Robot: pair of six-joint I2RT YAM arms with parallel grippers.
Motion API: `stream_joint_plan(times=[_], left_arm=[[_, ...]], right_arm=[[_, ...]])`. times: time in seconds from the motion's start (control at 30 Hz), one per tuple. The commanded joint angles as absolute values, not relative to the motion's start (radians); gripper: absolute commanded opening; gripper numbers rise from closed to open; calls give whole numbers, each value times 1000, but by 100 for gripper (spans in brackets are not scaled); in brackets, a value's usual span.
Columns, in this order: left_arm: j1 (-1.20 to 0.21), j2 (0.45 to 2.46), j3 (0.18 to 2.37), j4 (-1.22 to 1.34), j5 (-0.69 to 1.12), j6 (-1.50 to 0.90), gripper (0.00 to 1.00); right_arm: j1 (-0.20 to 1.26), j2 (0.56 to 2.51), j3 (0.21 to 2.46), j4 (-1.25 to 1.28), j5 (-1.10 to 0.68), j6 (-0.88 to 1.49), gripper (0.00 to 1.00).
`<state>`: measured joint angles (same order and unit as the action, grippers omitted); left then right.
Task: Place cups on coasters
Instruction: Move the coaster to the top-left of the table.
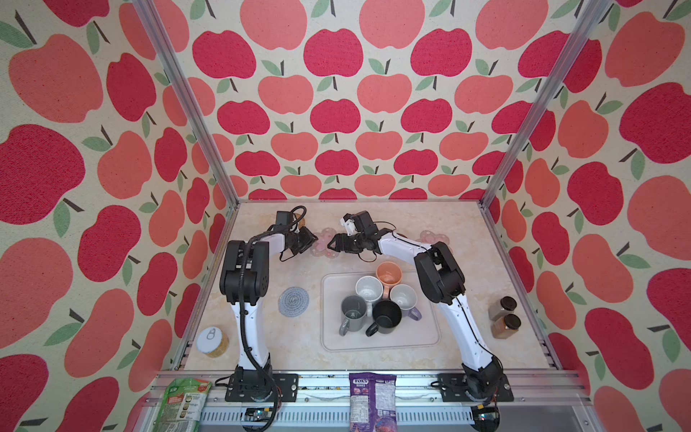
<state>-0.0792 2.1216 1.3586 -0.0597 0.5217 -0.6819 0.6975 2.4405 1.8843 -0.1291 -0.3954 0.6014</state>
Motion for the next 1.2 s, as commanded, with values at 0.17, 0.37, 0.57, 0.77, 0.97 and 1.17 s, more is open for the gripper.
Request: stream_joint_plan(times=[0.17,0.37,0.57,0.77,0.97,1.17], left_arm=[[-79,2082,1285,-148,514,-685,42],[-64,2024,1218,-126,500,-688,42],[-34,1985,1170,-120,492,-688,42],[-14,1977,1148,-105,502,-688,42],[-11,1976,1136,-94,512,-696,42],[-10,1916,1083,-87,514,-698,42]], right_arm=[[697,2446,1821,-192,-379,634,70],[714,2457,1827,-181,-391,650,70],[752,2476,1867,-188,-414,659,70],[781,2512,1933,-216,-423,655,70],[784,2528,1961,-223,-425,659,70],[785,2557,2015,-241,-430,662,70]])
